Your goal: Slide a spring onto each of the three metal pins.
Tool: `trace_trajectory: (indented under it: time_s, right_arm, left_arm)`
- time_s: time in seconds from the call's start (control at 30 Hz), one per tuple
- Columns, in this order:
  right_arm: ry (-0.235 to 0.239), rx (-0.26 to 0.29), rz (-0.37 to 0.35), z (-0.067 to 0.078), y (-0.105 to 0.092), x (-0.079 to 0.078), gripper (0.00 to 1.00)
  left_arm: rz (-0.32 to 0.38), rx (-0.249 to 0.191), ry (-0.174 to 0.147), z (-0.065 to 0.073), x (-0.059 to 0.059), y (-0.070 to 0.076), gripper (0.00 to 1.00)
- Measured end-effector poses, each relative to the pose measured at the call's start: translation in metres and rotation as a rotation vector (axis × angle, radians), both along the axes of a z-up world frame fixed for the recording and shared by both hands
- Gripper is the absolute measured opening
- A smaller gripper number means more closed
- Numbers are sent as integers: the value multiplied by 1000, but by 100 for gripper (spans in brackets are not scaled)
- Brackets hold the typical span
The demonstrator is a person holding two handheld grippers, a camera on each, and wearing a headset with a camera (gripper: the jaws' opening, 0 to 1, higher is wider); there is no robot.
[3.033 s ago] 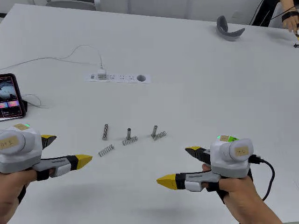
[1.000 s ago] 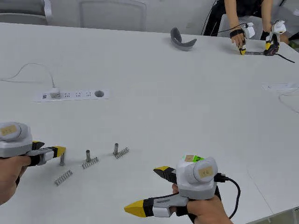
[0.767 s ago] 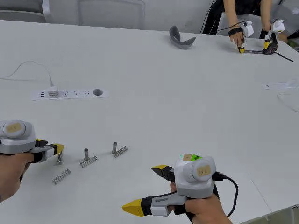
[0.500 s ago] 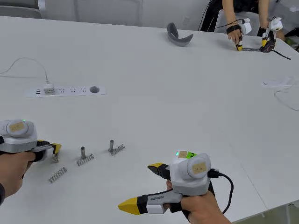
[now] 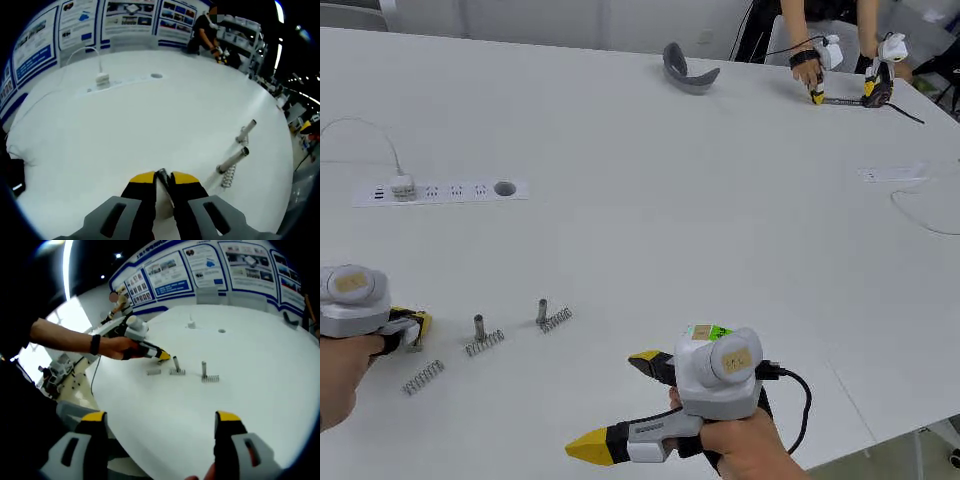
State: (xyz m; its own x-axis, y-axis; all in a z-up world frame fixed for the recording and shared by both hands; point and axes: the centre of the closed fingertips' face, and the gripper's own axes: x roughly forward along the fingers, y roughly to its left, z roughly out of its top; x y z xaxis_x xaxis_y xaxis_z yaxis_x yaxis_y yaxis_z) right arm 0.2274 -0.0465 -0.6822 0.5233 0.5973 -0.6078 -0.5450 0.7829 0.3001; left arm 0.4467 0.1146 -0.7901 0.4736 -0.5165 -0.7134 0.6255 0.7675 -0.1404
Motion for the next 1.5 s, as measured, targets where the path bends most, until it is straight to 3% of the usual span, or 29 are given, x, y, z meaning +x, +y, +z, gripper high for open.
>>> trace_trajectory:
  time_s: [0.27, 0.5, 0.57, 0.7, 0.83, 1.0, 1.17, 1.3, 1.4, 1.5]
  right_arm:
    - [2, 3, 5, -1, 2, -1, 90]
    - [3, 5, 9, -1, 5, -1, 90]
    - [2, 7, 8, 0, 6, 0, 90]
    - [-1, 6, 9, 1, 6, 2, 90]
    - [-2, 6, 4, 1, 5, 1, 90]
    - [4, 1, -3, -1, 2, -2, 89]
    - [2, 8, -13, -1, 1, -2, 89]
    - [4, 10, -16, -2, 0, -2, 89]
    - [0, 12, -16, -1, 1, -1, 89]
    - [-4, 16, -13, 0, 3, 1, 89]
  left_arm:
    - [-70, 65, -10, -1, -9, 14, 8]
    - [-100, 100, -25, -3, -2, 9, 9]
    - [-129, 137, -53, -4, 0, 8, 9]
    - [-165, 180, -74, -5, -3, 5, 9]
    - [-211, 218, -63, -6, -6, 2, 8]
    - [-167, 185, -8, -6, -12, 4, 7]
    - [-110, 128, -6, 2, -13, 9, 7]
    - [-90, 118, -14, 8, -17, 14, 7]
    - [-32, 91, 14, 10, -19, 20, 7]
    - [-22, 79, 13, 12, -22, 23, 8]
